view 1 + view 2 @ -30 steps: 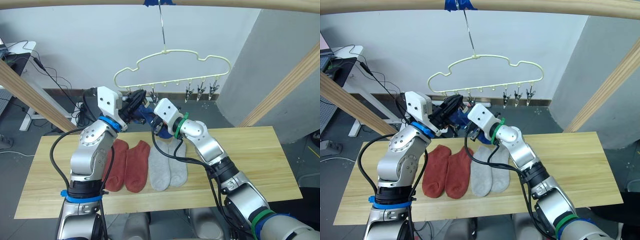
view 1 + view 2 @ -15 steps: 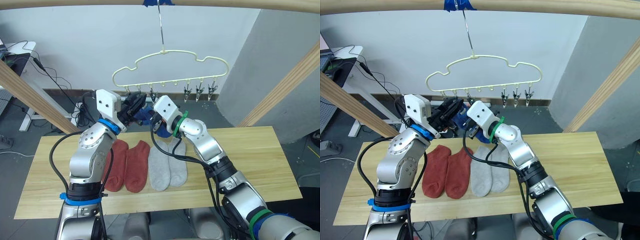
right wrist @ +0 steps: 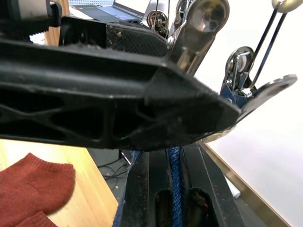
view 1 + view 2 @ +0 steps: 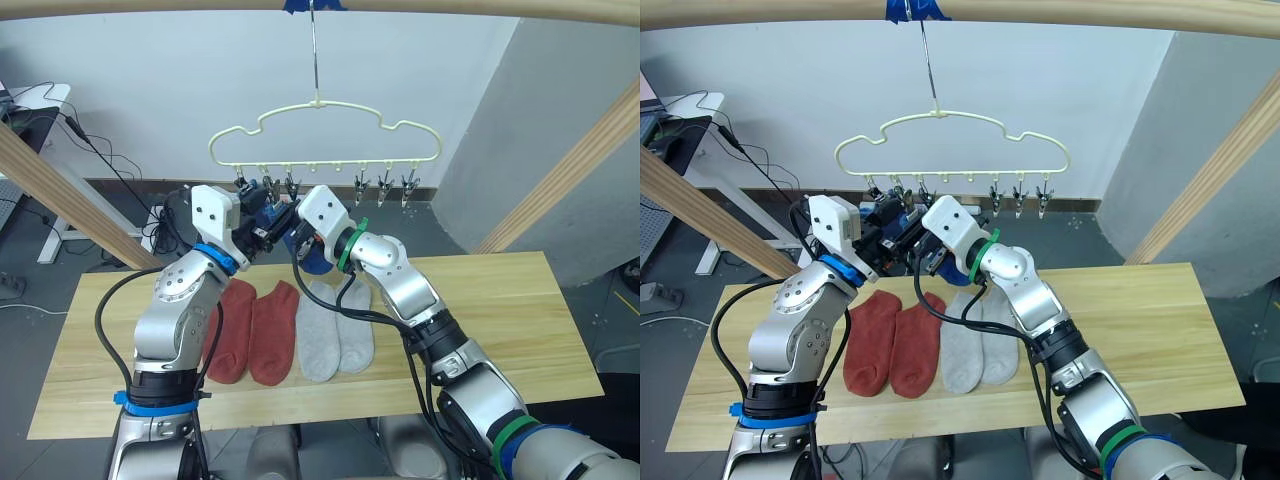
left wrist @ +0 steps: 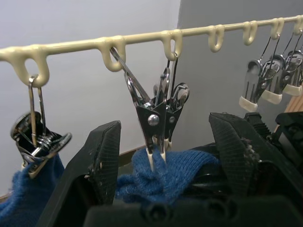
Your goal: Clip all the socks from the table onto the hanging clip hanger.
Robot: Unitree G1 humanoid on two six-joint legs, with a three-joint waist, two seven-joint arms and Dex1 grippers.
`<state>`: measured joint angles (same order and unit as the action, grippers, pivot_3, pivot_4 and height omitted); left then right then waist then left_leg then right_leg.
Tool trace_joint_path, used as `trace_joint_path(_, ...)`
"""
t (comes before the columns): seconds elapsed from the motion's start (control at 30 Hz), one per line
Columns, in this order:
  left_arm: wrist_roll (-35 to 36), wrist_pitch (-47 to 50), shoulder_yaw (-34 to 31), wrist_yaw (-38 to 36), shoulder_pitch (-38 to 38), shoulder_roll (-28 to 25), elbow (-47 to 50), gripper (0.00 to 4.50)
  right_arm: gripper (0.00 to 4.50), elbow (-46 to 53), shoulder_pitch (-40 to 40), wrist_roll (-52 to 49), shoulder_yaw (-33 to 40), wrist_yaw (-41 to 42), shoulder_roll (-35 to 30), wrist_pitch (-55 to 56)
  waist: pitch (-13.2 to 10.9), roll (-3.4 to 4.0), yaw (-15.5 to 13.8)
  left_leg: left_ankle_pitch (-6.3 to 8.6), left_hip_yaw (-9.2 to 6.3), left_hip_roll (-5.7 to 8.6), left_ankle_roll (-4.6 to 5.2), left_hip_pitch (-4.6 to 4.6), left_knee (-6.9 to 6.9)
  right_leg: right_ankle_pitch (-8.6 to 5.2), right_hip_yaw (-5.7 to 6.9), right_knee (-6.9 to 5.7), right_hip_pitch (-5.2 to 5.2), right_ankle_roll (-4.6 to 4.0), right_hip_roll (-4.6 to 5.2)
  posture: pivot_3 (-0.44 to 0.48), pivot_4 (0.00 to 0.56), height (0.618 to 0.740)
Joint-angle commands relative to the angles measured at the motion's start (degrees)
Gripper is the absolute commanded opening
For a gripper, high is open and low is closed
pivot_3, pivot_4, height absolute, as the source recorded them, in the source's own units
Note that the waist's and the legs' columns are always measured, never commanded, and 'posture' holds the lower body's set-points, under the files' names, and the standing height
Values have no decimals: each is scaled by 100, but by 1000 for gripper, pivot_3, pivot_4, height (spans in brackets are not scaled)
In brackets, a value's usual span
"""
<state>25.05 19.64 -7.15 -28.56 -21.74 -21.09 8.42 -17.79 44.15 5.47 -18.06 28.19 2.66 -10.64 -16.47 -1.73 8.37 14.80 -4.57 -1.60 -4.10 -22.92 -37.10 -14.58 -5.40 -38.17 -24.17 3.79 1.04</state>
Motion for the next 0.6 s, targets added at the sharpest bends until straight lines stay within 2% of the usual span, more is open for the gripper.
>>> trace_joint_path(0.03,-90,-120,-94,63,71,-53,211,3294,1086,99,89,-95,19,27,80,25,2,0,1,0,0,0,0,0,0,0,0,0,0,0,0,-174,221,740)
trace_joint_path(0.2,-313,-378,-143,230,233,-50,340,3294,2801,442,-148,14,-172,307,-209,-131,4,-1,1,0,0,0,0,0,-1,0,0,-1,0,0,0,-177,222,740)
trace_joint_path(0.33,-486,-616,-167,396,447,-4,450,3294,2801,1260,-594,-13,-201,608,-765,-383,4,-1,-13,0,0,1,0,-2,0,0,0,3,0,0,2,-176,222,740)
trace_joint_path(0.6,-889,-1181,220,484,643,263,685,3294,2801,3423,-1545,-555,119,1240,-1848,-1359,6,-3,-25,0,0,2,0,0,-8,0,-1,-8,1,0,1,-188,228,740)
